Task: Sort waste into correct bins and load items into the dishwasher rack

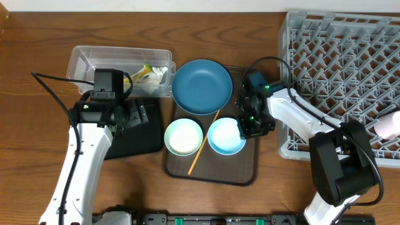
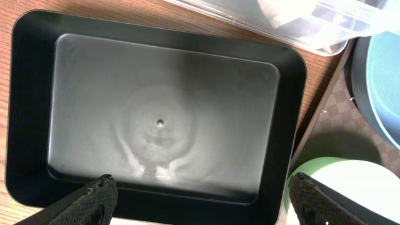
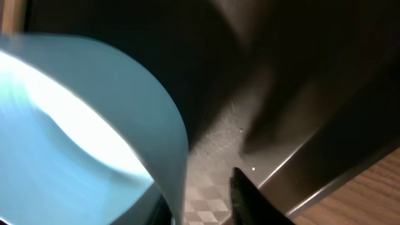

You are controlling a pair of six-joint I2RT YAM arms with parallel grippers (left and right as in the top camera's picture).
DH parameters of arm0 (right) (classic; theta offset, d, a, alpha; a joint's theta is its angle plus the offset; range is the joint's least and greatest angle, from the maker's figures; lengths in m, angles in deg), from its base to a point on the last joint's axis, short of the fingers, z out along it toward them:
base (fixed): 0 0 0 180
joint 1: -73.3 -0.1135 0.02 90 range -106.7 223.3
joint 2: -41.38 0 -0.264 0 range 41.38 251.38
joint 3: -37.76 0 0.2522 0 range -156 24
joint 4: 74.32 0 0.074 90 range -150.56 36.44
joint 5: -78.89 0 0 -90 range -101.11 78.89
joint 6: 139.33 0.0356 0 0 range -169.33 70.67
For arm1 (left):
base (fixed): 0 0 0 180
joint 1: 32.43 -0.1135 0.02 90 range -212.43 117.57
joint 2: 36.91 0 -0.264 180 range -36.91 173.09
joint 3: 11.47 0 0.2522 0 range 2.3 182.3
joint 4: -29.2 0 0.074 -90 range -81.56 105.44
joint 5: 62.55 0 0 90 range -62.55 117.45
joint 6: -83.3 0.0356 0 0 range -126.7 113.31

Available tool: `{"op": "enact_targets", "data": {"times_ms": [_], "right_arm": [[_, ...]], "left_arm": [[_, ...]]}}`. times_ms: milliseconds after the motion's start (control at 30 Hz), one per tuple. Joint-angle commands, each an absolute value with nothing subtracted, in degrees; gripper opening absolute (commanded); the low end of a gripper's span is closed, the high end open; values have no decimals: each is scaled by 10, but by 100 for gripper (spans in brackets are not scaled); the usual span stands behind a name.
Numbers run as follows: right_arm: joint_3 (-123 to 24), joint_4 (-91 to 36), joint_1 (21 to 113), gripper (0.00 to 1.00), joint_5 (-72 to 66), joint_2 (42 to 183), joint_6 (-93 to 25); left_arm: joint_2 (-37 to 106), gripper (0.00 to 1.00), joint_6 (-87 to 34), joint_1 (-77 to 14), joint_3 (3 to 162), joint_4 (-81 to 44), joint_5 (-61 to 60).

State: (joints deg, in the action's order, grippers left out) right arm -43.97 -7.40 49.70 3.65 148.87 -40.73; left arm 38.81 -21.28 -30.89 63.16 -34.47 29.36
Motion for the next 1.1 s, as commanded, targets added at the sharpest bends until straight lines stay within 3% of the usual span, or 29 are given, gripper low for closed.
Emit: {"op": "enact_targets", "data": {"times_ms": [0,167,567,833,1067], "right_arm": [[-438,-74,492,24,33,1492,-399],[-441,-72,495,6,33,1483,-399],[-461,-68,516,1,-16,1356,-399],[-461,-94,545,1,-296,1230,-353],[-461,-203,595,1,-520,1172,-374]], "left_arm": [[380,90,-211,-312,633,-346,301],[380,90,-211,-312,633,-347,301],[380,91,-211,-312,633,-346,301],[380,91,-211,-312,633,-346,301],[380,91,-211,-312,633,-346,301]]}}
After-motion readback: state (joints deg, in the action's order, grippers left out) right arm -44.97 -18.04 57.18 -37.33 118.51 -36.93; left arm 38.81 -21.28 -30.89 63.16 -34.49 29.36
